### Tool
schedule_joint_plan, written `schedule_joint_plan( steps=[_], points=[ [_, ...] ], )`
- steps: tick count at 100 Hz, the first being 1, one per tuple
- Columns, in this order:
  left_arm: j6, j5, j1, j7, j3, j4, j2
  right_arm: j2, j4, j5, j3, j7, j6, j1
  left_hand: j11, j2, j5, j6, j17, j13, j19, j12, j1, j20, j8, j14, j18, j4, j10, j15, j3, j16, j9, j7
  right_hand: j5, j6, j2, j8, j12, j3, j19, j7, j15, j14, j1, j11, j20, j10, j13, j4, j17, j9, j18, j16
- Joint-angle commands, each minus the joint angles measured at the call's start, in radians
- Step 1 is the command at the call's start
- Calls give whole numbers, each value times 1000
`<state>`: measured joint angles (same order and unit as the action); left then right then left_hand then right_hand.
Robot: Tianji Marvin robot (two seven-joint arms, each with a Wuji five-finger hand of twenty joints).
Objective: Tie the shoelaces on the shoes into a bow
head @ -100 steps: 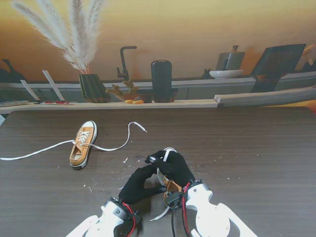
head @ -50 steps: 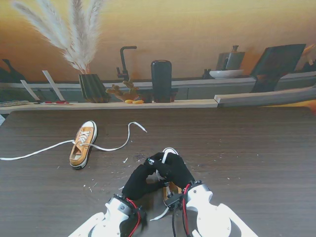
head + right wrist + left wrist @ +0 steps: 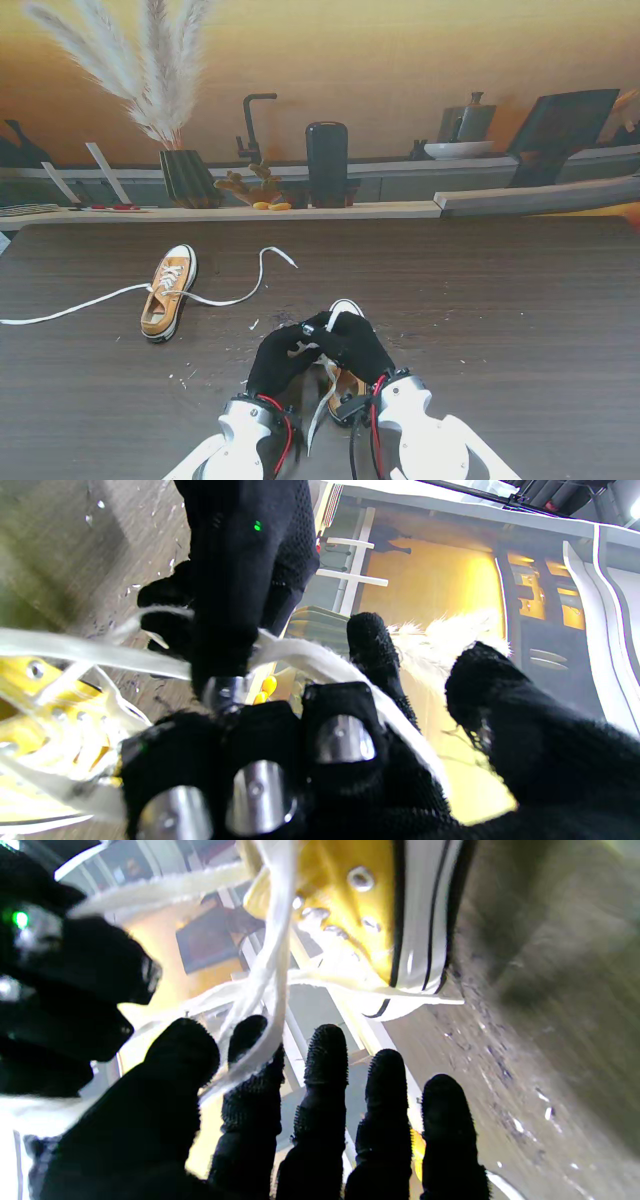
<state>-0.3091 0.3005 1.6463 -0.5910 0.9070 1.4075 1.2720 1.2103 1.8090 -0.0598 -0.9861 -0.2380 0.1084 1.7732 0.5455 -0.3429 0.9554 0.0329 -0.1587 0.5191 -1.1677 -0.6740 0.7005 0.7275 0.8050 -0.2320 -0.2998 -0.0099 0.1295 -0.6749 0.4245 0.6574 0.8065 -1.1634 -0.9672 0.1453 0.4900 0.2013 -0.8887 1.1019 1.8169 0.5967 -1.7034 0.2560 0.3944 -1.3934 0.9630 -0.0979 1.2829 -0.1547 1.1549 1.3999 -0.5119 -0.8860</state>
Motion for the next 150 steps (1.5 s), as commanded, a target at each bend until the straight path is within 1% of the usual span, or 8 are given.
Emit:
schedule_joint_plan(
  steps=[1,7,18,44,76,112,132,150],
  points=[
    [0,-9,9,25,5,29,16,-3,3,0,-3,13,3,6,-23,60,43,-13,21,-15,-13,35,23,-16,-38,-2,4,-23,7,-4,-31,-4,-4,35,-3,-21,-11,16,-14,-31,277,-9,-59,16,-16,-30,-6,-11,15,14,24,51,23,2],
    [1,-63,16,44,9,45,20,-3,3,0,-4,14,4,7,-42,90,44,-17,40,-32,7,56,50,-24,-103,-11,1,-24,26,13,-48,-13,-24,123,-3,-22,-12,16,-14,-31,277,-9,-59,16,-17,-30,-7,-11,15,13,24,51,23,2],
    [0,-105,23,73,13,61,19,-3,1,-1,-6,14,5,9,-58,90,19,7,55,-46,26,74,141,-18,-361,-12,6,-18,25,22,-149,-11,-54,259,-6,-26,-11,17,-14,-31,277,-8,-59,16,-15,-29,-8,-12,15,14,24,51,23,2],
    [-14,-194,42,117,18,92,18,-4,3,-1,-10,15,4,14,-83,89,-12,-34,81,-78,57,90,200,-23,-520,-12,12,-11,18,46,-166,-17,-92,397,-5,-27,-12,17,-14,-31,277,-8,-59,16,-15,-29,-10,-12,15,14,24,51,22,2],
    [-30,-295,88,146,31,152,17,-5,3,-4,-12,17,2,19,-102,99,-162,-28,104,-111,95,105,312,-15,-596,5,29,1,9,62,-237,-13,-167,541,-6,-30,-13,17,-14,-32,277,-8,-57,17,-15,-29,-11,-12,15,14,24,51,22,3],
    [-29,-377,132,136,48,201,23,-7,7,-3,-9,23,-10,22,-102,145,-195,-17,111,-120,99,108,335,-3,-593,5,40,-5,13,55,-290,-8,-182,675,-3,-33,-15,17,-14,-34,277,-10,-54,18,-17,-27,-11,-13,15,13,24,51,22,4],
    [-7,-422,150,133,49,223,27,-10,15,15,-12,41,-10,27,-94,164,-165,-27,112,-120,98,105,341,4,-577,3,41,-6,21,49,-319,-5,-180,706,3,-40,-18,16,-11,-35,277,-13,-47,20,-16,-18,-12,-15,14,13,24,51,22,8],
    [-15,-441,152,104,48,224,37,-16,13,40,-14,67,19,25,-85,174,-217,-2,112,-121,93,99,342,7,-591,10,48,-3,17,38,-322,0,-187,755,6,-78,-20,17,-7,-40,276,-12,-22,14,-18,0,-33,-17,16,13,21,51,21,24]
  ],
)
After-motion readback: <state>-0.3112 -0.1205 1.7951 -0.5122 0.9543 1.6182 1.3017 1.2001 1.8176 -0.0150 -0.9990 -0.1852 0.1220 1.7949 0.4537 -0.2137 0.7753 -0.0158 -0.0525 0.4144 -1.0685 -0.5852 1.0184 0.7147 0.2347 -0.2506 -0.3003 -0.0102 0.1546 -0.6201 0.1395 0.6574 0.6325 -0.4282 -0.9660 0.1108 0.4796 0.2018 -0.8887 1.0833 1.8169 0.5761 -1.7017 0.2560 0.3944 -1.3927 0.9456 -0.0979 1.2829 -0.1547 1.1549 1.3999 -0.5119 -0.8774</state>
